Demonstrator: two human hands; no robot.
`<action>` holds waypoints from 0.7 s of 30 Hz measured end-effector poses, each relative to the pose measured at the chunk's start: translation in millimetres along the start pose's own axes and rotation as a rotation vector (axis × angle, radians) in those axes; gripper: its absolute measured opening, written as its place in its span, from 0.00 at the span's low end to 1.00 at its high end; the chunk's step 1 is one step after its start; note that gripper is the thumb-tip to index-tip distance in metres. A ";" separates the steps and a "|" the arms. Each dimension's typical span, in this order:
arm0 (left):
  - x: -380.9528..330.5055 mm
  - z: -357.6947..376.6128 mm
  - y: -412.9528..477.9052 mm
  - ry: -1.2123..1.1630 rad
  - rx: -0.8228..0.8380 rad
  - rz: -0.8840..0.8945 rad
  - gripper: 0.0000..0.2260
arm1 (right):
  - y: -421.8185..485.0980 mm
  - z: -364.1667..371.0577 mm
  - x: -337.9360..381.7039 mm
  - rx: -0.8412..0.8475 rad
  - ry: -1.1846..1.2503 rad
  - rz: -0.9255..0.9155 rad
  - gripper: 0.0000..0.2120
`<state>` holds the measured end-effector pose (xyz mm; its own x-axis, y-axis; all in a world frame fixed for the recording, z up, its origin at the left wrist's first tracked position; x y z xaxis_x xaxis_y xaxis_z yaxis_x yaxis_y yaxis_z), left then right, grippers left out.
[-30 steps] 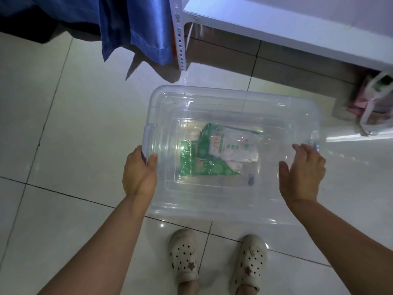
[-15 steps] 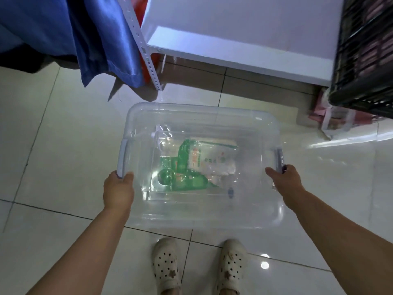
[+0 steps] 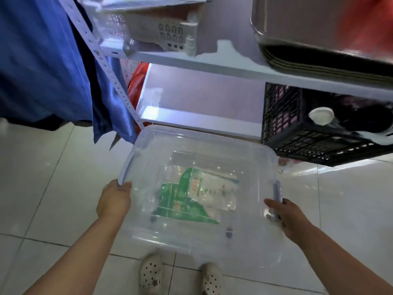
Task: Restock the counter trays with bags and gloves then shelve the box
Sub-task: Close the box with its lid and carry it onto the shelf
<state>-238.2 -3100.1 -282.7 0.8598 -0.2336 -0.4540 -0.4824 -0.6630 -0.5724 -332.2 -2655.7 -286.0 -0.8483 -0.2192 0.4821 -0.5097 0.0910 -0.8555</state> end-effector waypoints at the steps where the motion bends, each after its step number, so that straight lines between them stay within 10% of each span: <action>1: -18.9 -6.9 -1.5 0.031 -0.011 0.037 0.12 | -10.1 -4.2 6.8 0.012 0.046 -0.003 0.21; 14: -240.0 -48.1 55.7 0.293 0.044 0.549 0.12 | -32.1 18.9 49.5 -0.060 0.564 -0.088 0.04; 21: -246.6 -45.4 59.8 0.437 -0.005 0.734 0.25 | -31.4 74.5 63.4 -0.152 0.739 -0.089 0.03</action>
<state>-471.5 -3114.3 -174.0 0.3175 -0.8580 -0.4038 -0.9426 -0.2392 -0.2329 -359.2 -2744.9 -242.7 -0.6510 0.4712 0.5951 -0.5495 0.2482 -0.7978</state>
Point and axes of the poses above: each hand's wrist, its own y-axis towards the middle knuckle, its own z-axis out of the palm, x = y × z, the point moved 6 cm from there along y, towards the middle knuckle, and after that the axes turned 6 degrees about x, right-handed, at the moved point
